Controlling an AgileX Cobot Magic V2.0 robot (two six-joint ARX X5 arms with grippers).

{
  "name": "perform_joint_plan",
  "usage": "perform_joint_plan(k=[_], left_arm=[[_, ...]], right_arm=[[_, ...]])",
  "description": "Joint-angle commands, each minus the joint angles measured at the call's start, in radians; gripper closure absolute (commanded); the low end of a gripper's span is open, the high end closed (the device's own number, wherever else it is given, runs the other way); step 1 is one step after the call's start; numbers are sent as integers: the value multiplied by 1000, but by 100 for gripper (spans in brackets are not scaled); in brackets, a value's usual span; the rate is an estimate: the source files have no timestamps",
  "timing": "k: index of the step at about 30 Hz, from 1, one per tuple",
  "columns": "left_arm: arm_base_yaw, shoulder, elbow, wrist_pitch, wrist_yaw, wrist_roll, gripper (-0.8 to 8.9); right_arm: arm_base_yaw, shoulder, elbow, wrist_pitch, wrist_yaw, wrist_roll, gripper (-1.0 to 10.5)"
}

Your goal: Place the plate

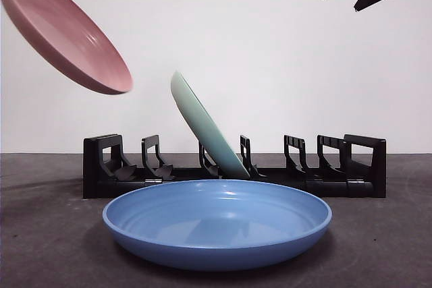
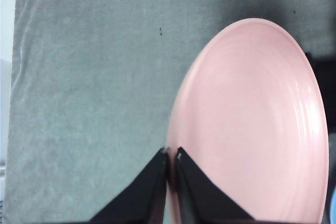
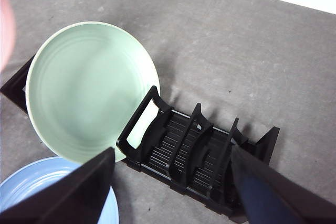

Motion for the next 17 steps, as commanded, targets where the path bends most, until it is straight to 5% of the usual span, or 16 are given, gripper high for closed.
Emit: perform_joint_plan(k=[1, 7, 17], left_arm=[[-3, -58, -68, 56, 40, 6, 798], [-3, -261, -378, 193, 96, 1, 798], [2, -566, -854, 421, 396, -101, 799]], right_arm=[[4, 10, 14, 1, 1, 0, 598], [4, 10, 14, -15, 1, 0, 598], [4, 10, 14, -22, 1, 0, 598]])
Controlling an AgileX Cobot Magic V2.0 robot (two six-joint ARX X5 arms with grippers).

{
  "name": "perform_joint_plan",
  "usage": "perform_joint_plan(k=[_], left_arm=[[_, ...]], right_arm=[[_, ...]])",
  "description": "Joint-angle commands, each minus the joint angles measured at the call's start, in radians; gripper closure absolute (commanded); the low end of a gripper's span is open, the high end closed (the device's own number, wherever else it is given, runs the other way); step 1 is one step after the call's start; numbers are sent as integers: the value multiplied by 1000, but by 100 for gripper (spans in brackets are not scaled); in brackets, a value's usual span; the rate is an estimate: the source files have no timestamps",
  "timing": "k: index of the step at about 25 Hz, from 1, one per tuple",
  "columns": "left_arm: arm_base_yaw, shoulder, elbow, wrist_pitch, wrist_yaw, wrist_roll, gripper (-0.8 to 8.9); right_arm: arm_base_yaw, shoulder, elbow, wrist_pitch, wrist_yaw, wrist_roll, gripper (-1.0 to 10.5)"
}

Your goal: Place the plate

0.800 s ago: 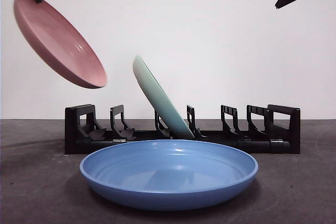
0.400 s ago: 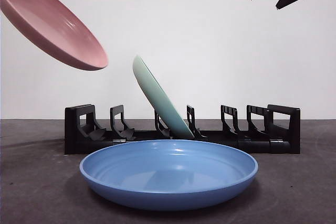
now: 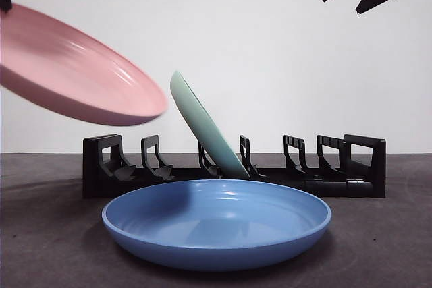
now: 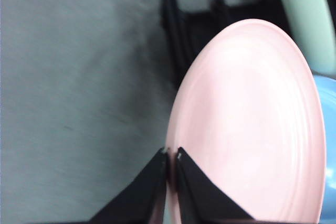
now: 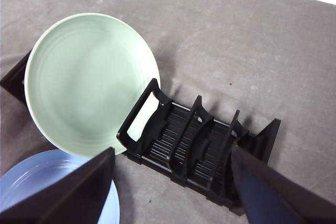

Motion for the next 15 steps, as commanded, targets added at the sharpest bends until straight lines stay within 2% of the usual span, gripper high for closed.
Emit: perform_joint_plan(k=[1, 7, 15], left_arm=[[-1, -55, -107, 46, 87, -73, 799], [-3, -141, -325, 196, 267, -205, 799], [-40, -127, -472, 392, 352, -351, 799]], right_arm=[[4, 10, 14, 4, 1, -1, 598], [4, 10, 14, 2, 1, -1, 598], [4, 10, 14, 5, 2, -1, 598]])
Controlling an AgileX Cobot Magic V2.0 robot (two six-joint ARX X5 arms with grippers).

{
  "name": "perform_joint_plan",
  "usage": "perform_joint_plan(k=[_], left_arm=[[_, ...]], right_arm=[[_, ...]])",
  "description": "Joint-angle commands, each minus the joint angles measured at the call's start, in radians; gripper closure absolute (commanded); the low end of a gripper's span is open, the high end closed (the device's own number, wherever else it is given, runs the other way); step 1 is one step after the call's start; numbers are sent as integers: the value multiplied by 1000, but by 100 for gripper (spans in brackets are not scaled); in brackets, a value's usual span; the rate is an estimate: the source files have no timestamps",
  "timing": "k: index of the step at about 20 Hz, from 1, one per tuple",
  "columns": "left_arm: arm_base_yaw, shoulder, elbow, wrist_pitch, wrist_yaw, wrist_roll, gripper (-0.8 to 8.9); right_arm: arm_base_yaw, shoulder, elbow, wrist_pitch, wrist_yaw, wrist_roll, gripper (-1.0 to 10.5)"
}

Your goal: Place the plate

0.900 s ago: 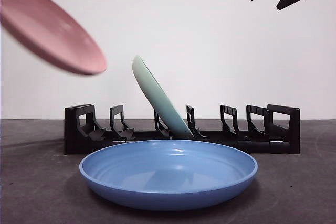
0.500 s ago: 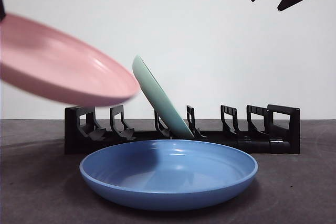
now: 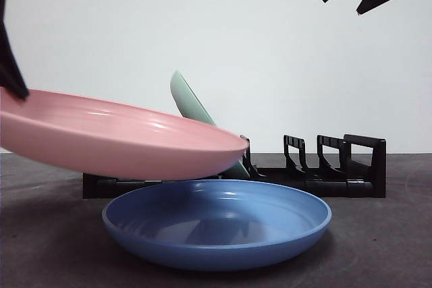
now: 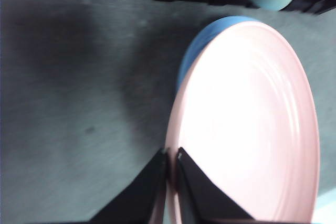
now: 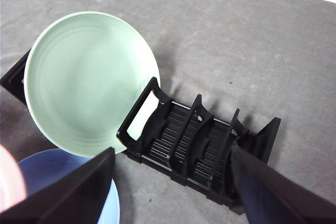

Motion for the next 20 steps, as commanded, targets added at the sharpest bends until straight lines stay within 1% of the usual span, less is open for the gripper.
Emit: perform_joint_plan(k=[1, 3, 6, 9, 13, 16, 20], left_arm=[[-26, 29, -26, 99, 19, -91, 800], [-50, 75, -42, 142, 19, -115, 799], [-84, 172, -43, 220, 19, -122, 799], [-98, 264, -43, 312, 19, -144, 799], [-113, 351, -42, 398, 19, -154, 799], [-116, 397, -42, 442, 19, -166, 799], [-116, 442, -42, 449, 19, -165, 798]], right_arm=[[4, 10, 14, 9, 1, -1, 598], [4, 10, 14, 10, 2, 0, 598], [4, 10, 14, 10, 1, 0, 598], [4, 10, 14, 10, 1, 0, 598], [4, 10, 14, 9, 1, 0, 598], [4, 10, 14, 8, 1, 0, 598], [4, 10, 14, 8, 1, 0, 598]])
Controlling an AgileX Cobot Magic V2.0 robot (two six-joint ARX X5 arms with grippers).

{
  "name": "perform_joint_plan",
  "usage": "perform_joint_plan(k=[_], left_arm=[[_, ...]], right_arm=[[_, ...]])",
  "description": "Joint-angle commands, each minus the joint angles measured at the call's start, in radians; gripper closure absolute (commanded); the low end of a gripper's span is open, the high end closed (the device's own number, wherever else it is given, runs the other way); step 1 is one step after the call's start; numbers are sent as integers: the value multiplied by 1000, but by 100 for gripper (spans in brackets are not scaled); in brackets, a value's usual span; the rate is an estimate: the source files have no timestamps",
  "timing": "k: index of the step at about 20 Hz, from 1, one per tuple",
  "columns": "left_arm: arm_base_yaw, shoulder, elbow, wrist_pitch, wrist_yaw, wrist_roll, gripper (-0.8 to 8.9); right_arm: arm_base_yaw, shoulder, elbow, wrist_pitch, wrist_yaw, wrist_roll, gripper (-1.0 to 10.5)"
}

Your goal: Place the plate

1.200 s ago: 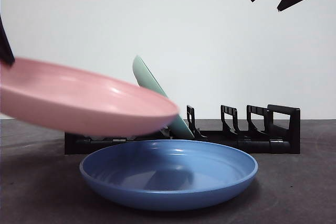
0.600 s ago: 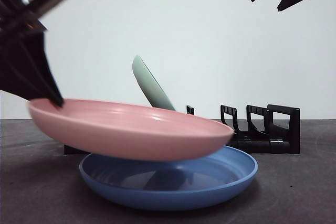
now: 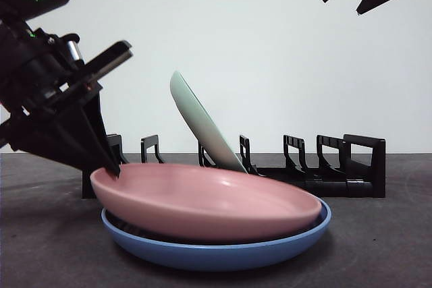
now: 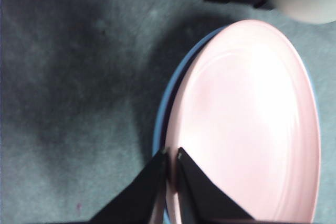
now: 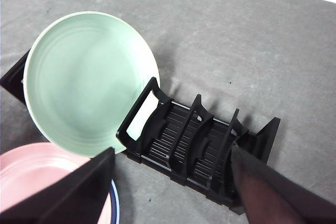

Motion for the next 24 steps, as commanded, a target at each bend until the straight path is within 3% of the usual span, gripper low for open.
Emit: perform_joint_plan(k=[1, 4, 6, 10, 14, 19, 22, 24], left_arm=[[-8, 33, 6, 13, 5, -8, 797], [-13, 37, 6, 15, 5, -10, 720], [-12, 37, 6, 14, 5, -16, 532], [-6, 7, 22, -2, 74, -14, 501], [40, -167, 67, -11, 88, 116, 501], [249, -386, 195, -159, 74, 330, 501], [407, -457, 262, -238, 68, 467, 501], [495, -490, 273, -262, 68, 501, 501]], right_arm=[[4, 10, 14, 8, 1, 0, 598], [4, 10, 14, 7, 2, 0, 598], [4, 10, 14, 6, 1, 0, 598], [4, 10, 14, 6, 1, 0, 598], [8, 10, 14, 18, 1, 1, 598], [19, 10, 14, 17, 0, 14, 598], [37, 11, 14, 23, -3, 57, 598], [55, 19, 17, 34, -14, 143, 598]])
